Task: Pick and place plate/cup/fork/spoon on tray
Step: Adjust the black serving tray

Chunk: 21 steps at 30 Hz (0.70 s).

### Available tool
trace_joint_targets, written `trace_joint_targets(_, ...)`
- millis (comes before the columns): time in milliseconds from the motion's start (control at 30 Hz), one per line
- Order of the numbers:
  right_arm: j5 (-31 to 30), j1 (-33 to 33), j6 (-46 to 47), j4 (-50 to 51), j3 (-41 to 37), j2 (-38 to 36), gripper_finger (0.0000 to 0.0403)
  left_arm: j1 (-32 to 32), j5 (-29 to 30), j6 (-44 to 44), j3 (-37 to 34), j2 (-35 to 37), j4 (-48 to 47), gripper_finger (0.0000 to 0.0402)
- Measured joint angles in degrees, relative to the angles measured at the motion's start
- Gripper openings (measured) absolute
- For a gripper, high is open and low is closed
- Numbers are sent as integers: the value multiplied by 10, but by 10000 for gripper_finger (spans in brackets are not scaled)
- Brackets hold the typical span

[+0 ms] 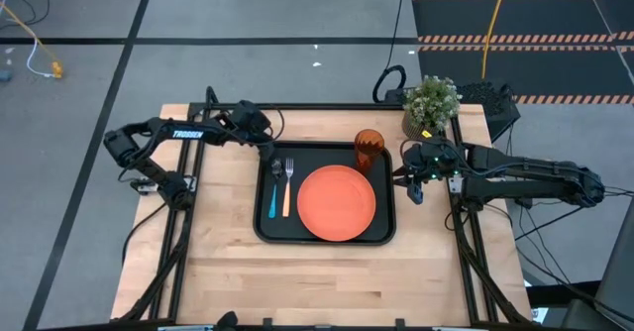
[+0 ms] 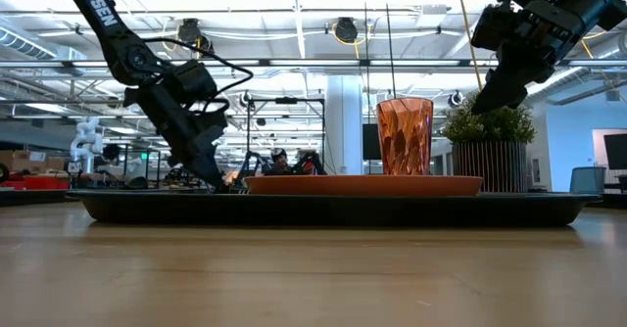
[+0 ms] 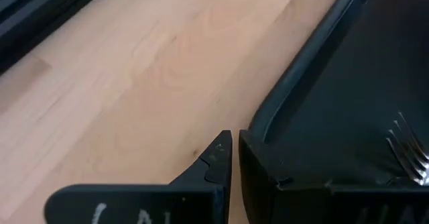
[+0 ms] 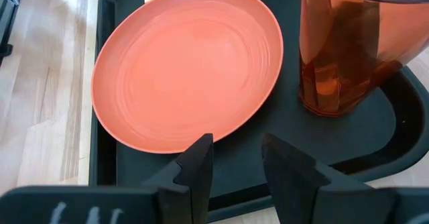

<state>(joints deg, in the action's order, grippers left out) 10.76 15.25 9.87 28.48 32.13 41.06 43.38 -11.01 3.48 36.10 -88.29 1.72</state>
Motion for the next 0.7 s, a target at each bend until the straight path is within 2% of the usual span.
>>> trace_joint_targets(367,0,0,0,0,0,0,118,0,-20,-1,1,1,-20,31)
trace_joint_targets(700,0,0,-1,0,0,0,118,0,-103,-8,1,1,-53,31)
